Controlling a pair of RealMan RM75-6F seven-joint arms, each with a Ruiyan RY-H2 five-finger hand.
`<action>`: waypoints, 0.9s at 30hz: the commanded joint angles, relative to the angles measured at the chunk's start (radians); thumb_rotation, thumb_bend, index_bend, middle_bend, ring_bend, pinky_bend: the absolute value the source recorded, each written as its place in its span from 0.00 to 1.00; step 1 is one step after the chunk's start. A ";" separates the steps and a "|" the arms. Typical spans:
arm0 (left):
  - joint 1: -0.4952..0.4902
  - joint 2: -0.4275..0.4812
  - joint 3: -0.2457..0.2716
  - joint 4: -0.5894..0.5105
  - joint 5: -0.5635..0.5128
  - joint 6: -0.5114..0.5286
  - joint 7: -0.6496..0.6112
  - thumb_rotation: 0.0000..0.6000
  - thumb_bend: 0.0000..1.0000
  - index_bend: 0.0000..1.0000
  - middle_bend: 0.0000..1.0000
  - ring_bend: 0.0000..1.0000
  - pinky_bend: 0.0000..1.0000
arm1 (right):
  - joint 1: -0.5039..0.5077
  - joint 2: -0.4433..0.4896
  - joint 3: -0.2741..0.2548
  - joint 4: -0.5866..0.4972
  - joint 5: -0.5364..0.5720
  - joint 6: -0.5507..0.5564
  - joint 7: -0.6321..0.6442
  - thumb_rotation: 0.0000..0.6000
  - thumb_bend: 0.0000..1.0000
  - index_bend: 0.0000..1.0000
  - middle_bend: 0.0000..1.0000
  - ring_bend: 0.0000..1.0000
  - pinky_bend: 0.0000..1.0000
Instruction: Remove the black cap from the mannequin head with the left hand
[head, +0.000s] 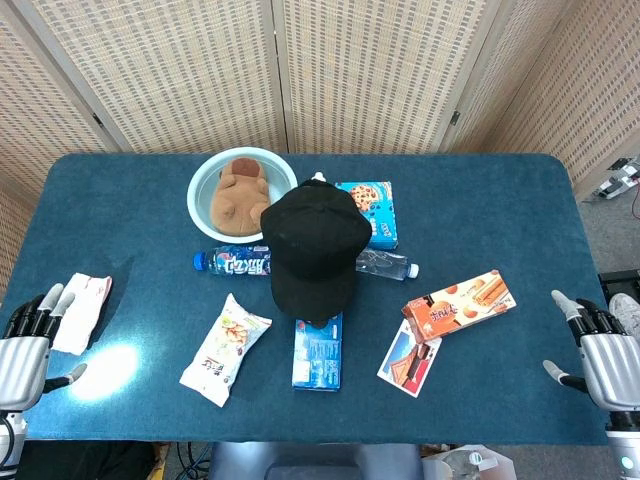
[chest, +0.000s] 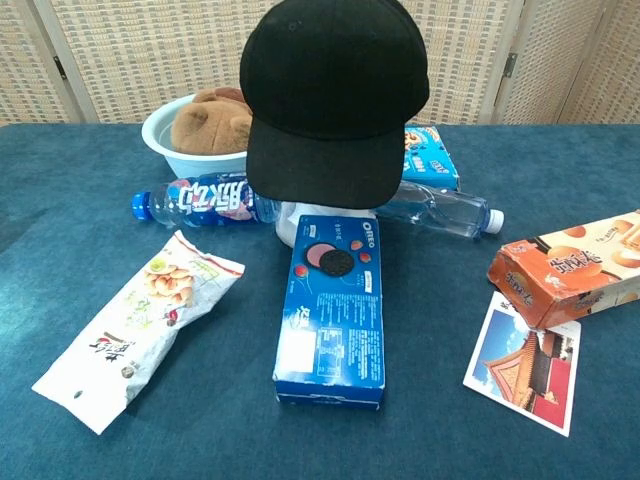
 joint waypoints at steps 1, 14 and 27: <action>0.000 0.001 0.001 0.001 0.001 0.000 -0.001 1.00 0.04 0.03 0.01 0.00 0.06 | 0.000 0.000 0.000 0.000 -0.001 0.001 -0.001 1.00 0.08 0.12 0.22 0.14 0.25; -0.001 0.001 0.001 0.003 0.005 0.000 -0.007 1.00 0.04 0.03 0.01 0.00 0.06 | -0.004 0.002 -0.001 -0.003 -0.004 0.008 -0.001 1.00 0.08 0.12 0.22 0.14 0.25; -0.057 -0.016 0.004 0.093 0.120 -0.016 -0.171 1.00 0.04 0.10 0.06 0.12 0.15 | -0.004 0.025 0.014 -0.019 -0.009 0.031 -0.008 1.00 0.08 0.12 0.22 0.14 0.25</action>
